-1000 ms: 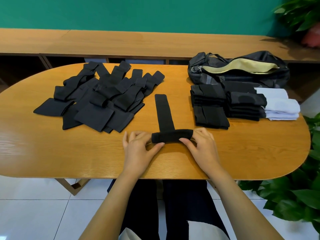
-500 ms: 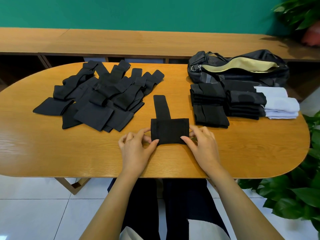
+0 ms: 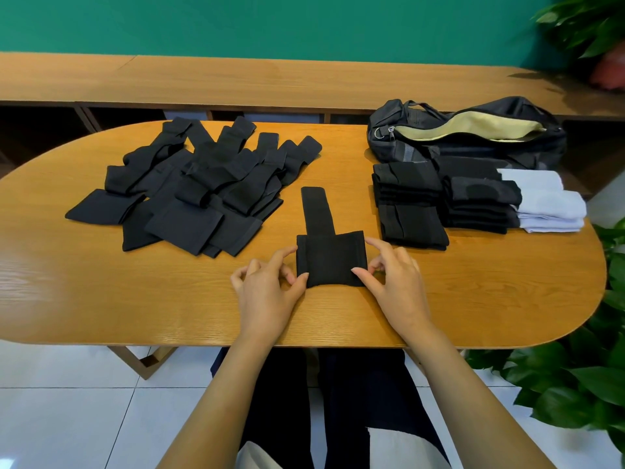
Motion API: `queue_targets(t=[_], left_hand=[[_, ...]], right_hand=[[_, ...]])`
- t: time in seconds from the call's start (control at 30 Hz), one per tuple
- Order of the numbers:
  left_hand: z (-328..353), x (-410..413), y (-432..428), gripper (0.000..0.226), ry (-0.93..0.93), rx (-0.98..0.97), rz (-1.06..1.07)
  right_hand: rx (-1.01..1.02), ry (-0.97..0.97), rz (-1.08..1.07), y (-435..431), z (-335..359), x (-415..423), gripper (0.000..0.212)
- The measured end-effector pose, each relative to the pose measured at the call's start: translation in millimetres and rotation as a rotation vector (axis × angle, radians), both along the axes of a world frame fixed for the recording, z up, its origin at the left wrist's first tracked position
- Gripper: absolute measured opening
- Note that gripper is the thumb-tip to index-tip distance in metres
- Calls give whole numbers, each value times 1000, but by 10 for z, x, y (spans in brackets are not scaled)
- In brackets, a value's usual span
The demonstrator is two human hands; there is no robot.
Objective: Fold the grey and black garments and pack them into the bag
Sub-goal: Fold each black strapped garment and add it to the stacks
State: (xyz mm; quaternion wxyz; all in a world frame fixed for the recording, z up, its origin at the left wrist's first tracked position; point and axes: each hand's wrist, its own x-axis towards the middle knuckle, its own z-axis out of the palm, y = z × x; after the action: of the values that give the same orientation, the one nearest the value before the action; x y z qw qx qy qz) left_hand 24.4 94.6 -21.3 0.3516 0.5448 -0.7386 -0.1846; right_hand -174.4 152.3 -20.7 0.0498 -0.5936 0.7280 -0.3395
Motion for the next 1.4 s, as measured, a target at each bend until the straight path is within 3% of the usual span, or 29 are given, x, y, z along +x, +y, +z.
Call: queue_targets(t=[0.27,0.37,0.5,0.7,0.83,1.17,1.27,1.4], left_hand=[[-39,5,-15,24,-84,-62,-20],[-18,9,-21,36,-98,-75,-116],[31,-9,-12,60,-212,4,-250],[11,-2,-17,51,-217,-24,-219],[15,-8,-4,58,-174,-52,-215],[36,-4,12,59,-82,-41,-238],[28,0,5,52,-99,-51,-266],[2,5,-13,27,-78,-40,-259]], right_hand=[[-48,152,59,-12,-15,-9,41],[-55,216,90,-15,-23,-12,31],[28,243,141,-23,-28,1,50],[74,203,165,-29,-26,0,59],[57,178,219,-21,-39,-15,66],[-58,183,250,6,-47,-28,42],[-74,169,245,9,-33,-15,39],[-127,149,238,20,-13,-3,35]])
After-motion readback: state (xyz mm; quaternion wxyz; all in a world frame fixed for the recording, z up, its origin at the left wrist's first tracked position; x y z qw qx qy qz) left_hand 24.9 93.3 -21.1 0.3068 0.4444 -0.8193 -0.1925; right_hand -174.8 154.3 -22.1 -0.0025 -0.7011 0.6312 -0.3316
